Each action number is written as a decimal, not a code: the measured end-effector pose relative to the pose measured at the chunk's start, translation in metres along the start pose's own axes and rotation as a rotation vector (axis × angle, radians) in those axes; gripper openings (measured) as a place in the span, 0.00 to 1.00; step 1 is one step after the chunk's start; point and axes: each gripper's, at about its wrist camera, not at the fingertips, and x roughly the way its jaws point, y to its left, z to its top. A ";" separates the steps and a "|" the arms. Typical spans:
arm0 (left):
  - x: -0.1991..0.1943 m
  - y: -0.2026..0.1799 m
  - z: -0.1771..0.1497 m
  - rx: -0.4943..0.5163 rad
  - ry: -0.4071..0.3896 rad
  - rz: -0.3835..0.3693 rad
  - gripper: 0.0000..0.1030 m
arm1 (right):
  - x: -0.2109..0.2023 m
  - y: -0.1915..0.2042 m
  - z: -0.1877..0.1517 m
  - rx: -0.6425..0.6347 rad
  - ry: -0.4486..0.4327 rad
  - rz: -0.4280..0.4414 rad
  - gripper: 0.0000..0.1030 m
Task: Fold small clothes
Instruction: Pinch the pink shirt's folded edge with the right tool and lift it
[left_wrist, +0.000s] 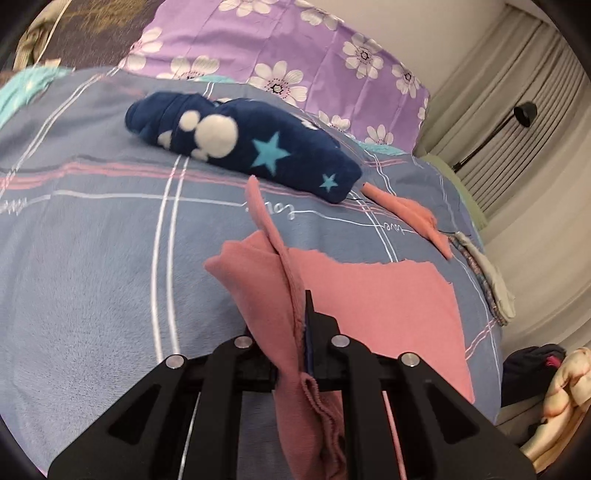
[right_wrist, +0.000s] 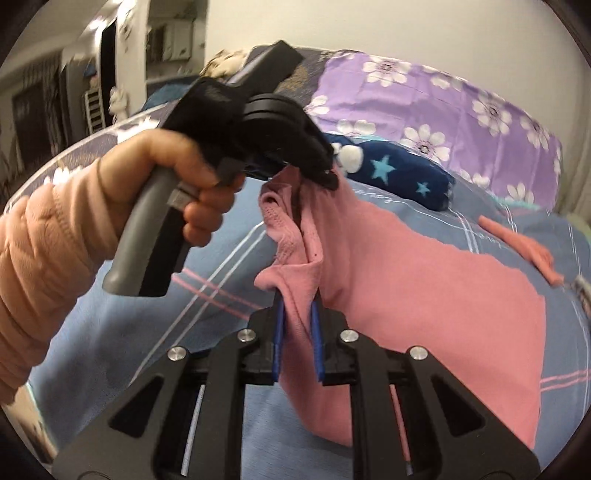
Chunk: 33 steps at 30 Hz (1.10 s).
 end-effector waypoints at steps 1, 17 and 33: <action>0.000 -0.006 0.002 0.004 0.000 0.005 0.10 | -0.005 -0.011 0.000 0.028 -0.005 0.002 0.13; 0.025 -0.117 0.014 0.076 -0.003 0.117 0.10 | -0.072 -0.097 -0.034 0.223 -0.105 0.012 0.06; 0.062 -0.190 -0.001 0.216 0.056 0.209 0.09 | -0.065 -0.165 -0.095 0.532 -0.036 0.365 0.25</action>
